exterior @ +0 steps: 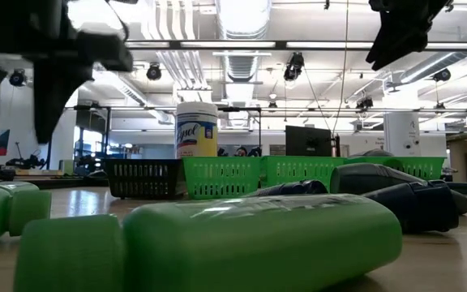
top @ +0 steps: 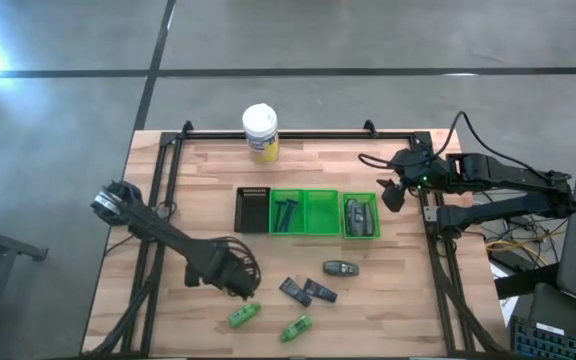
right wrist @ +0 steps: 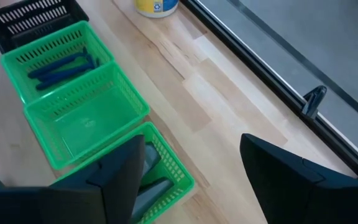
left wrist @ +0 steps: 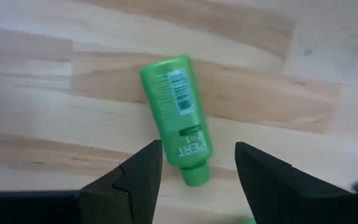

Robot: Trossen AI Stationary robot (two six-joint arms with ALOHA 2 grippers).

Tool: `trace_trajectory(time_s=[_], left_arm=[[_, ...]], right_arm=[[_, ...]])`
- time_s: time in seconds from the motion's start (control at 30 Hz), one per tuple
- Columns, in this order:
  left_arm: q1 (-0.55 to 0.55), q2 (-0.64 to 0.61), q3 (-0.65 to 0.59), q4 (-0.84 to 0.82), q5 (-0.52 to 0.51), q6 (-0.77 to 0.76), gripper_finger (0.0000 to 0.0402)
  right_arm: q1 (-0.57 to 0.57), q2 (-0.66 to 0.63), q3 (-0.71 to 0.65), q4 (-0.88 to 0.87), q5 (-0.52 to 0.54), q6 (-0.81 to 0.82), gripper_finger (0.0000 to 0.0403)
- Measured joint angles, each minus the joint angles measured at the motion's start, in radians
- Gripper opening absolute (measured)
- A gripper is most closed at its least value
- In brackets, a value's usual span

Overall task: Pick & Place Travel size toiletries
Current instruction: Put the shampoo into the black bin

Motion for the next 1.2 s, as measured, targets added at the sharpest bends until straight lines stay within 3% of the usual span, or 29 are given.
trace_trajectory(time_s=[0.43, 0.67, 0.9, 1.1, 1.2], left_arm=[[0.04, 0.0, -0.249, 0.291, 0.082, -0.02, 0.0207], [0.042, -0.008, -0.267, 0.333, 0.079, 0.041, 0.0192], [0.048, -0.063, -0.214, 0.312, -0.017, 0.098, 0.0114], [0.099, -0.189, -0.087, 0.153, -0.277, 0.122, 0.0117], [0.205, -0.211, -0.038, 0.025, -0.309, 0.271, 0.0119]], right_arm=[[0.0, 0.0, 0.0, 0.006, -0.001, 0.006, 0.0268], [0.0, 0.0, 0.0, 0.006, 0.007, 0.009, 0.0278], [0.0, 0.0, 0.0, 0.007, 0.052, 0.003, 0.0266], [0.0, 0.01, 0.0, 0.007, 0.053, 0.001, 0.0246], [0.0, 0.022, 0.0, 0.008, 0.053, 0.001, 0.024]])
